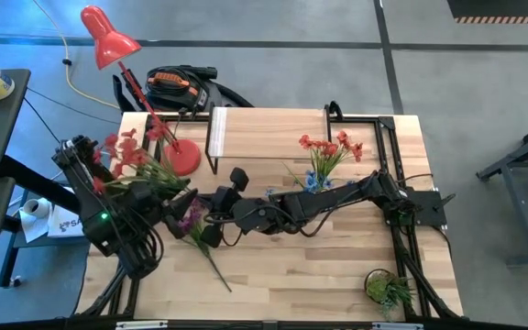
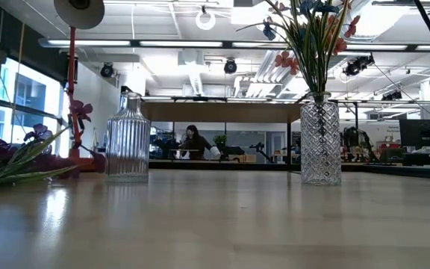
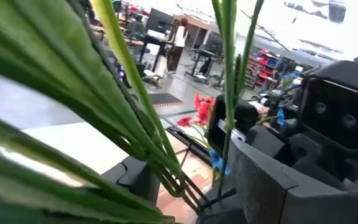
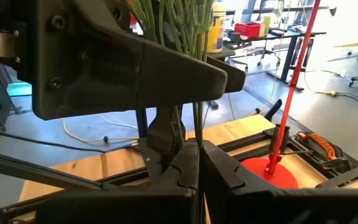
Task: Pick and place flowers into a vace then onto a shelf
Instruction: Put the orange flowers into the left transparent flower vase
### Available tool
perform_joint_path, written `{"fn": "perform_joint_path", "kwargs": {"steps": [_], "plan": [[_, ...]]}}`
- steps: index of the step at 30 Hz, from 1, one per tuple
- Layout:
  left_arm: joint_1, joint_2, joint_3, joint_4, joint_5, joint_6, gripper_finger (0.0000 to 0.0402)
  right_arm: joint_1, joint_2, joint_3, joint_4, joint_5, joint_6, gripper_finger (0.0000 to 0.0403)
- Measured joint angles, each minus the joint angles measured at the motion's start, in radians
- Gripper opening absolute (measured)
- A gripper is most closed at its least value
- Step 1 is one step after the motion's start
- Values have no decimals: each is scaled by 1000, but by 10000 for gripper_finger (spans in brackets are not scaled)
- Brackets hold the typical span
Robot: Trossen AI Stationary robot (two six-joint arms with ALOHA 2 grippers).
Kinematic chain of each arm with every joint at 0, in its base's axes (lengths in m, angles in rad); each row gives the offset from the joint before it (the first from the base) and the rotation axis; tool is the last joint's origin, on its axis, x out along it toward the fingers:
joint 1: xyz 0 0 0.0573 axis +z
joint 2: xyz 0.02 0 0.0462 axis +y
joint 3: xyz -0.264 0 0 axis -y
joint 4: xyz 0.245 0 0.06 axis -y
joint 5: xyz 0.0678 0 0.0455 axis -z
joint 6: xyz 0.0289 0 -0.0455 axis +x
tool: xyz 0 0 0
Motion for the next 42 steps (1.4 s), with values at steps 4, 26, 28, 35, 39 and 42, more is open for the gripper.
{"fn": "perform_joint_path", "kwargs": {"steps": [4, 26, 28, 35, 39, 42], "plan": [[30, 3, 0, 7, 9, 0, 211, 0, 0, 0, 0, -16, -2, 4], [56, 0, 0, 0, 120, 281, 22, 101, -2, 0, -410, 27, 201, 85], [56, 0, 0, 0, 93, 327, 23, 141, -7, 0, -439, 93, 199, 87], [56, 0, -15, 1, 33, 376, 24, 268, -41, 0, -529, 265, 117, 83], [77, 1, -46, 4, 0, 369, 23, 321, -92, 0, -713, 306, 308, 83], [109, 15, -69, 33, 1, 367, 23, 364, -118, 0, -861, 312, 541, 83]]}}
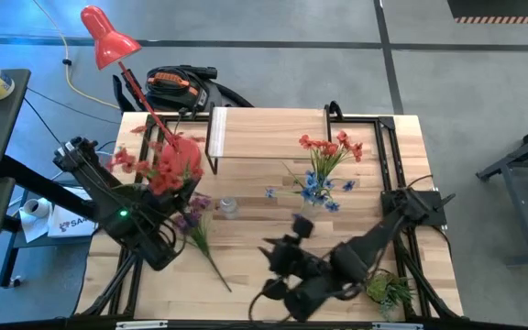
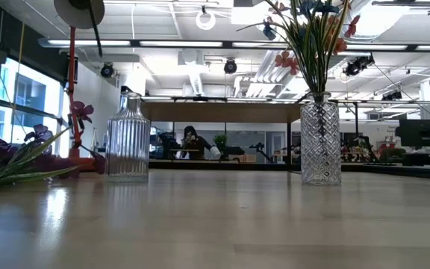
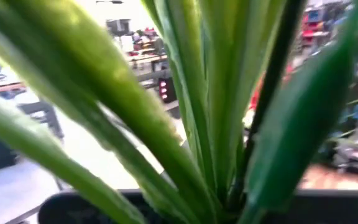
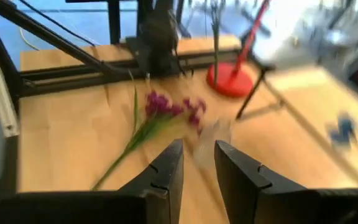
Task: Pick and place flowers into a vace then onto a shelf
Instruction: Put the orange flowers into the left transparent flower vase
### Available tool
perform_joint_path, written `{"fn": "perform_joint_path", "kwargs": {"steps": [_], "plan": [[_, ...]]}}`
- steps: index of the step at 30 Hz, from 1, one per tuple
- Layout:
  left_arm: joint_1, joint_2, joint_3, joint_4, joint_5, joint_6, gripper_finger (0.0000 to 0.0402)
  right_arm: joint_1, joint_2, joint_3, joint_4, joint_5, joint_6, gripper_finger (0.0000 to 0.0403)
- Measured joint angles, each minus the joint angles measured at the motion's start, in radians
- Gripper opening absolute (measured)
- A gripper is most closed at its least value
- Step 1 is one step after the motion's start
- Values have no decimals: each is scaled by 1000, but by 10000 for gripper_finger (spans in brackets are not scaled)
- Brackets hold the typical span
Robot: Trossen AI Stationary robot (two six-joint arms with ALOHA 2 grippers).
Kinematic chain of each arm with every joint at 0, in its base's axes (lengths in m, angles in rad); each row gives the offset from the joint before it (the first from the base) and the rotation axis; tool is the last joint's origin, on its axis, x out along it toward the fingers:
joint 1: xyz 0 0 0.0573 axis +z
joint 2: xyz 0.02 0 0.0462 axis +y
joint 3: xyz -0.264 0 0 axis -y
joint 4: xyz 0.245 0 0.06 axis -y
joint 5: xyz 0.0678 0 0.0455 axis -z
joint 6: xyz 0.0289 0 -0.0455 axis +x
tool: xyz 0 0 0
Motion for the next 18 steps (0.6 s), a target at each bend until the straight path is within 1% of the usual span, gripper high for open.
{"fn": "perform_joint_path", "kwargs": {"steps": [4, 7, 10, 12, 15, 18], "plan": [[19, 34, -5, 85, 5, 16, 23, 55, -7, 0, -144, -12, 243, 83], [23, 71, -6, 195, 29, 84, 24, 82, -2, 0, -200, -39, 355, 83], [39, 98, -6, 284, 46, 149, 24, 85, 1, 0, -210, -66, 393, 83], [47, 100, -6, 318, 91, 157, 24, 81, 1, 0, -210, -78, 399, 83], [44, 99, -6, 381, 132, 186, 24, 75, 1, 0, -211, -78, 396, 83], [2, 89, -6, 434, 192, 297, 24, 71, 1, 0, -219, -78, 380, 83]]}}
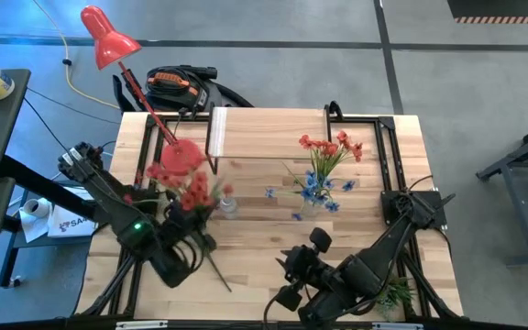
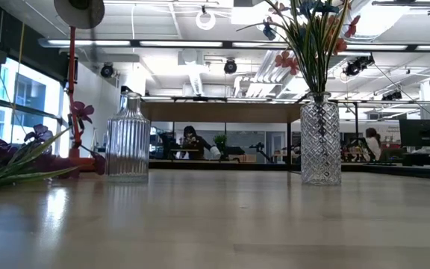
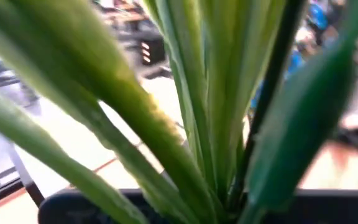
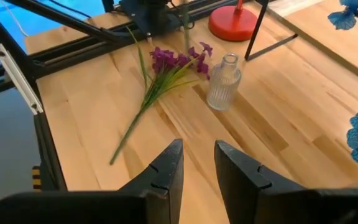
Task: Pick and place flowers into a vace then onto a shelf
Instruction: Put the orange flowers into the left transparent flower vase
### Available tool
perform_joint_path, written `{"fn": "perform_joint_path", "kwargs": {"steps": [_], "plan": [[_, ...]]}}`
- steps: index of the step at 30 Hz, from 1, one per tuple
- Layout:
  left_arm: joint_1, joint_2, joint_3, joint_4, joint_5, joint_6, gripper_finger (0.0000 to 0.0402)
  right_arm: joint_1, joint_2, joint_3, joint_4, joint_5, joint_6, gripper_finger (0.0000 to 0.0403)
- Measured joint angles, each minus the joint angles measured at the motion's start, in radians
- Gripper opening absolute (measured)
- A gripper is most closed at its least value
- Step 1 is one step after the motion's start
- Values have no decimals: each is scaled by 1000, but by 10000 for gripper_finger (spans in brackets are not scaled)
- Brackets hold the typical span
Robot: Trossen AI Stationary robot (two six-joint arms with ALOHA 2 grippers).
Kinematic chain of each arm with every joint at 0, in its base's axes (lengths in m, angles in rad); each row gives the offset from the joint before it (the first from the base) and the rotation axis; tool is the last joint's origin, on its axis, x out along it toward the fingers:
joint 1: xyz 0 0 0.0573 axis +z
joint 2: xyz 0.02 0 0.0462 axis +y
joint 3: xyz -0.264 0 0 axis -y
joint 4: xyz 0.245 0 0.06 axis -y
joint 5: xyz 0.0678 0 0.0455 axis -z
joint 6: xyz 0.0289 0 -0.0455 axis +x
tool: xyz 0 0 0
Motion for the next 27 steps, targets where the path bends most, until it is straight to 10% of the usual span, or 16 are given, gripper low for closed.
{"fn": "perform_joint_path", "kwargs": {"steps": [9, 16, 22, 27], "plan": [[-125, -85, -3, 113, 352, 298, 24, -24, 0, 0, -57, 2, -12, 83], [-147, -204, -229, 703, 518, 615, 24, -34, 0, 0, -58, 34, -37, 83], [-30, -338, -420, 943, 456, 867, 33, -35, 0, 0, -49, 13, -28, 83], [150, -455, -454, 1014, 633, 1064, 23, -35, 1, 0, -46, -7, -1, 83]]}}
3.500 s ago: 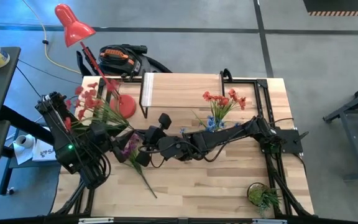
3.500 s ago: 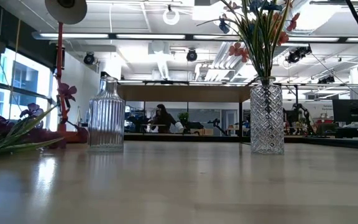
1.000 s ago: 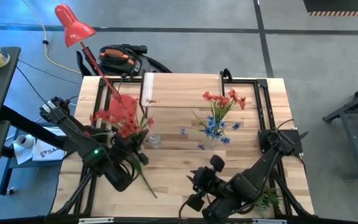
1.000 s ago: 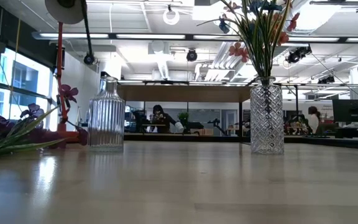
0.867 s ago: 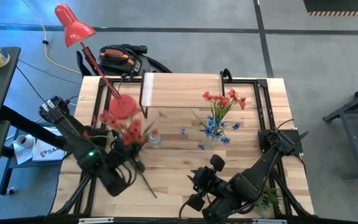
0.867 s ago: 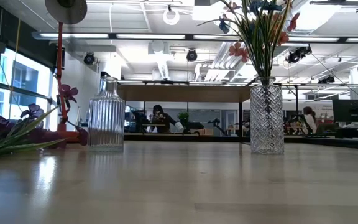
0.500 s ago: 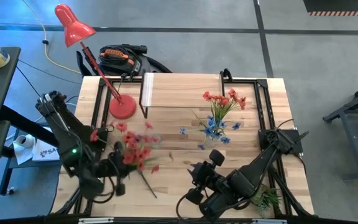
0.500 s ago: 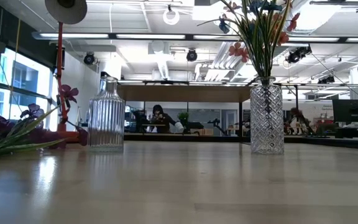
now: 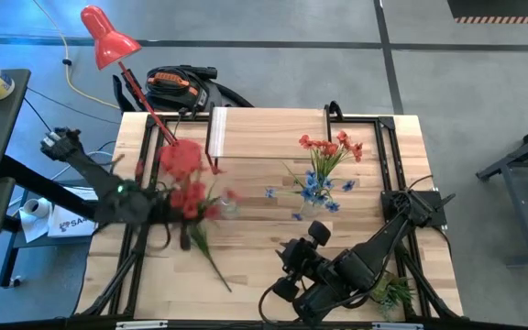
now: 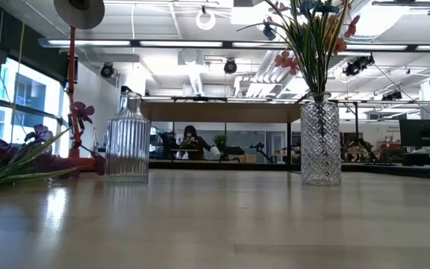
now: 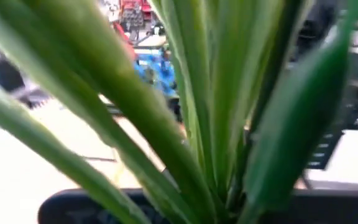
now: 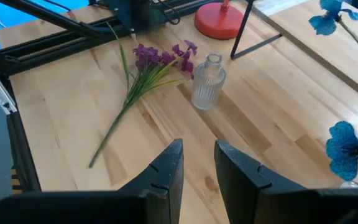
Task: Pick and place flowers into a vace then onto a shelf
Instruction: Put the orange flowers into the left transparent flower vase
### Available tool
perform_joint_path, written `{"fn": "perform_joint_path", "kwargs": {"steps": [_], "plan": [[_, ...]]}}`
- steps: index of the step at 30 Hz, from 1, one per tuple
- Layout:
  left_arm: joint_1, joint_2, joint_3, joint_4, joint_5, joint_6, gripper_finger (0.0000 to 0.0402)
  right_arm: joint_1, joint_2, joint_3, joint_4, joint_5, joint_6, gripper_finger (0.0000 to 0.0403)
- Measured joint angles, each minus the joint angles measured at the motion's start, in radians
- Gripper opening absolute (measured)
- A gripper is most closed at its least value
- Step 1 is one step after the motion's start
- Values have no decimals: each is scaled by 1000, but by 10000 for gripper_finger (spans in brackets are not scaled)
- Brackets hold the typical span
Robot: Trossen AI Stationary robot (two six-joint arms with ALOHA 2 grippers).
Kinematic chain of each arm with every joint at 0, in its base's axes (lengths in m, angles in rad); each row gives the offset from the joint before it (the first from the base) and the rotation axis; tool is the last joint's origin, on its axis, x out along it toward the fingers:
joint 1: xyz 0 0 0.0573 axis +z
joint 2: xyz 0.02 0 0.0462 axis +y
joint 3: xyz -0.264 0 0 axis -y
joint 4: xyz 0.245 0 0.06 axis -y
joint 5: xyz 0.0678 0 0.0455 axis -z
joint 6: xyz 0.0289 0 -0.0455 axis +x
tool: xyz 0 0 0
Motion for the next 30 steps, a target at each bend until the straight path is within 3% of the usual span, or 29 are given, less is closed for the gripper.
{"fn": "perform_joint_path", "kwargs": {"steps": [5, 12, 20, 30], "plan": [[167, -39, 0, 26, 140, 149, 23, 0, 0, 0, 8, 0, 8, 83], [339, -4, -9, -26, 302, 166, 23, -2, 0, 0, 7, 0, 22, 83], [397, 15, -10, -17, 384, 185, 23, -7, 0, 0, 4, -22, 26, 83], [397, 29, -9, -86, 382, 136, 24, -17, 0, 0, 3, -14, 22, 83]]}}
